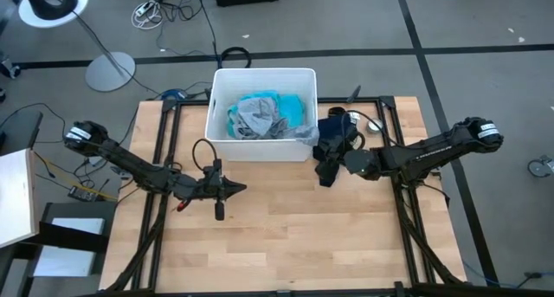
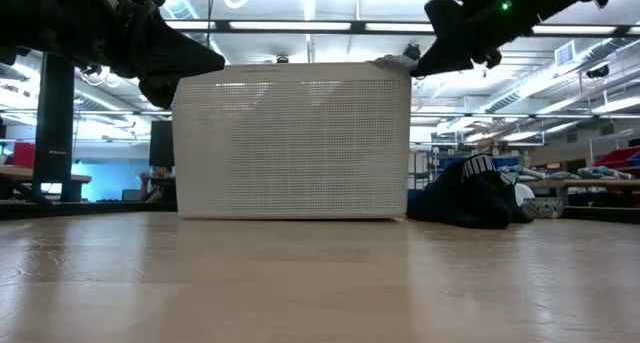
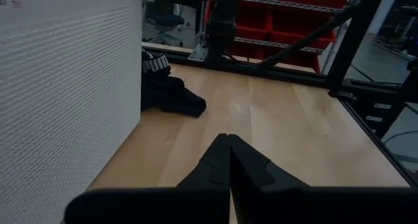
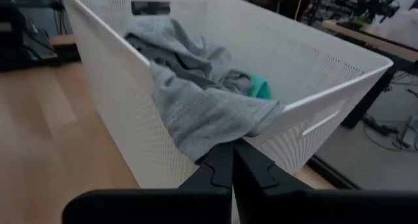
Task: Sort clothes
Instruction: Put the gray sweatshirt into the white laundry bin, then put the blue underwear into the white laundry bin
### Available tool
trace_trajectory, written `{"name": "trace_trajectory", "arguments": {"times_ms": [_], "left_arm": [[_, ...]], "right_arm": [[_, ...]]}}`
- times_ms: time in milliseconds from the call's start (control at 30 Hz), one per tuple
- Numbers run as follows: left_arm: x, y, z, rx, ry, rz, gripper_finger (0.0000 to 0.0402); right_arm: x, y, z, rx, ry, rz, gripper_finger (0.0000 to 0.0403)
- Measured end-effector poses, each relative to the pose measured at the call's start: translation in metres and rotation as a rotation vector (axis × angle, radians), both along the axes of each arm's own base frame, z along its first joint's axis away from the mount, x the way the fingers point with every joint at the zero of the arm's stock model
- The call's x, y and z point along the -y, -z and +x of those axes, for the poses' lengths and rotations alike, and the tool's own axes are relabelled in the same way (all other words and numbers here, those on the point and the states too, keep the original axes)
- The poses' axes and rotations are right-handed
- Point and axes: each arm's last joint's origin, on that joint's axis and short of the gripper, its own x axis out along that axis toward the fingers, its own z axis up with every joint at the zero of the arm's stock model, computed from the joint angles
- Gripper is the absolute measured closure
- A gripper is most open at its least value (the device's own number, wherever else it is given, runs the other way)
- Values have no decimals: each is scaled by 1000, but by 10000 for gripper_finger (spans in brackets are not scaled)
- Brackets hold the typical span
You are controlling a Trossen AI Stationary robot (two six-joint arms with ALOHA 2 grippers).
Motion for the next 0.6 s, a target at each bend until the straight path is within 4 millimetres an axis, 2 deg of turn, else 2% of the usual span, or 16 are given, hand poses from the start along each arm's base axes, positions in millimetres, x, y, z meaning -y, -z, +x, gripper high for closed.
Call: {"name": "trace_trajectory", "arguments": {"times_ms": [400,600], "left_arm": [[0,0,0,0,0,1,400],[0,0,0,0,0,1,400]], "right_arm": [[6,-18,6,105,-17,-79,403],[12,-18,6,86,-9,-96,403]]}}
